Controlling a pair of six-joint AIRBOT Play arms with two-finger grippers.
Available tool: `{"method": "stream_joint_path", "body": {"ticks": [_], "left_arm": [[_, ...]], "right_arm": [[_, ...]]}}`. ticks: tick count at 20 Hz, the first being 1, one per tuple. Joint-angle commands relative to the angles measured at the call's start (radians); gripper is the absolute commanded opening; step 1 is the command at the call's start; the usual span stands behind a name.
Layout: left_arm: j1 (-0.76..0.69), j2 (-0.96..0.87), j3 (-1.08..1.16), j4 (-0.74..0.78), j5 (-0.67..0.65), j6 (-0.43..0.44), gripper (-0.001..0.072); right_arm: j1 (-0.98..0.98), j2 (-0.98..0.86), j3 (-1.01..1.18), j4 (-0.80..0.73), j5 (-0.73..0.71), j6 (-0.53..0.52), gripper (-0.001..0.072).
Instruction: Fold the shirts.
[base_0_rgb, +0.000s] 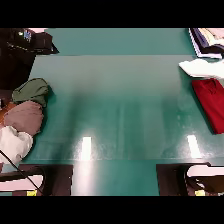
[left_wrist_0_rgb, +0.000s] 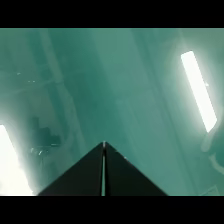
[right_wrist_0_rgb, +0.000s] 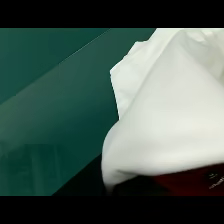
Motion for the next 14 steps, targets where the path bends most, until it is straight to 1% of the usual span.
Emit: {"method": "stream_joint_path", "body": {"ticks": [1, 4, 6, 10, 11, 12, 14], "left_arm": [[0.000, -0.001, 0.000, -0.019, 0.013, 0.000, 0.0024], [0.000, -0.001, 0.000, -0.019, 0.016, 0.000, 0.0024], [0.000, -0.001, 0.000, -0.018, 0.016, 0.000, 0.0024], [0.000, -0.001, 0.000, -0.018, 0.016, 0.003, 0.0024], [0.000, -0.001, 0.000, -0.018, 0.016, 0.015, 0.0024], [0.000, -0.001, 0.000, -0.018, 0.016, 0.026, 0.0024], [0.000, -0.001, 0.000, -0.018, 0.016, 0.027, 0.0024]], "right_arm": [[-0.073, 0.006, 0.000, 0.031, 0.004, -0.015, 0.0010], [-0.073, 0.024, 0.000, 0.033, 0.006, -0.033, 0.0010], [-0.073, 0.051, 0.000, 0.085, 0.009, -0.069, 0.0010], [-0.073, 0.140, 0.000, 0.096, 0.010, -0.074, 0.0010], [-0.074, 0.161, 0.000, 0.095, 0.016, -0.074, 0.0010], [-0.073, 0.178, 0.000, 0.076, 0.026, -0.070, 0.0010], [-0.073, 0.213, 0.000, -0.014, 0.059, -0.026, 0.0011]]}}
